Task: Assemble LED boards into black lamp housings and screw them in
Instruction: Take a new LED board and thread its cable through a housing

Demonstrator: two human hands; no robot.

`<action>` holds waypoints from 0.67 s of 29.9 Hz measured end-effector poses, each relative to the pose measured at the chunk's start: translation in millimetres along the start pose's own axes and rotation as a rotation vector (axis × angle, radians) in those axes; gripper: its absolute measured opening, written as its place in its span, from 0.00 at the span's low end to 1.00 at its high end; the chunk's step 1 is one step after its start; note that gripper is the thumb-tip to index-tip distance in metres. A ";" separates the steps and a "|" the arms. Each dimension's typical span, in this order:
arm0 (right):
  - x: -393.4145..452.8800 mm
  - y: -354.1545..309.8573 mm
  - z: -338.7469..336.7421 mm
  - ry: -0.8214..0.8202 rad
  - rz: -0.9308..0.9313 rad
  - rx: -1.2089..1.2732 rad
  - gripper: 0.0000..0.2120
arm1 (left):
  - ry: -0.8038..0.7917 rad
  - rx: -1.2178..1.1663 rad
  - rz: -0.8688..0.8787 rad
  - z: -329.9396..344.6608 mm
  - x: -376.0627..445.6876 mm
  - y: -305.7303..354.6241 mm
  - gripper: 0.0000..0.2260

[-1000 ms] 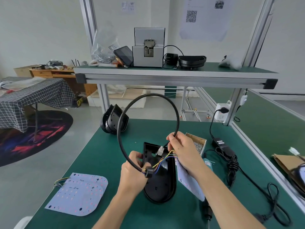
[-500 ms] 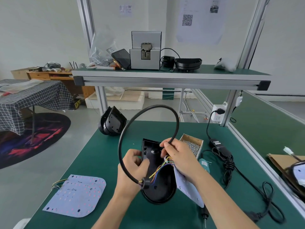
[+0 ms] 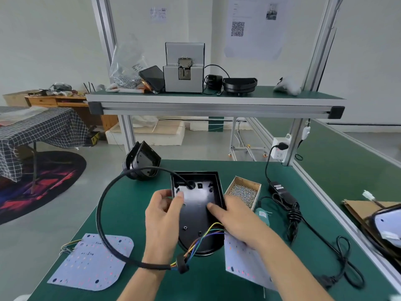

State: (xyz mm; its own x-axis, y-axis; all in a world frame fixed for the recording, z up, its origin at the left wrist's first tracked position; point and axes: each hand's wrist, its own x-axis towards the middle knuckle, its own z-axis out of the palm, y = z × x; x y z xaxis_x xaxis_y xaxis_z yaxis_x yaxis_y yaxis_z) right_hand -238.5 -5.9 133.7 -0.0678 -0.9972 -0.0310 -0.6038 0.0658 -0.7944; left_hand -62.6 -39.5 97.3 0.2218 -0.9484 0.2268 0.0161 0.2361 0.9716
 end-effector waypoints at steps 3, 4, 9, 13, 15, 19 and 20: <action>-5.6 3.9 0.1 -0.074 0.041 0.377 0.11 | -0.049 -0.045 0.051 -6.3 2.5 3.9 0.21; -7.1 4.9 -1.0 -0.097 0.057 0.466 0.11 | -0.095 -0.049 0.040 -8.1 5.6 4.6 0.20; -13.1 -1.1 -3.0 -0.161 0.154 0.704 0.11 | -0.266 -0.183 -0.087 -6.3 9.8 3.4 0.08; -18.5 -4.5 -8.2 -0.214 0.173 0.766 0.09 | -0.403 -0.250 -0.070 -3.5 2.9 6.0 0.09; -20.2 -8.1 -8.6 -0.198 0.150 0.797 0.09 | -0.380 -0.341 -0.218 3.0 3.7 7.9 0.15; -17.3 -21.2 -21.2 0.005 0.055 0.952 0.08 | -0.336 0.161 -0.272 4.6 4.6 -13.9 0.03; -15.5 -24.6 -27.8 0.034 -0.008 1.003 0.09 | -0.382 0.360 -0.303 -0.9 2.5 -22.6 0.06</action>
State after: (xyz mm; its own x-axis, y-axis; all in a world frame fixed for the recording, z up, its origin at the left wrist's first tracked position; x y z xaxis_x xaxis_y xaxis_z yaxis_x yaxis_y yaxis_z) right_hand -244.7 8.9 170.6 -0.0988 -0.9949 -0.0188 0.3435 -0.0163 -0.9390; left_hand -61.5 -47.1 75.9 -0.1082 -0.9868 -0.1203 -0.3221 -0.0797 0.9433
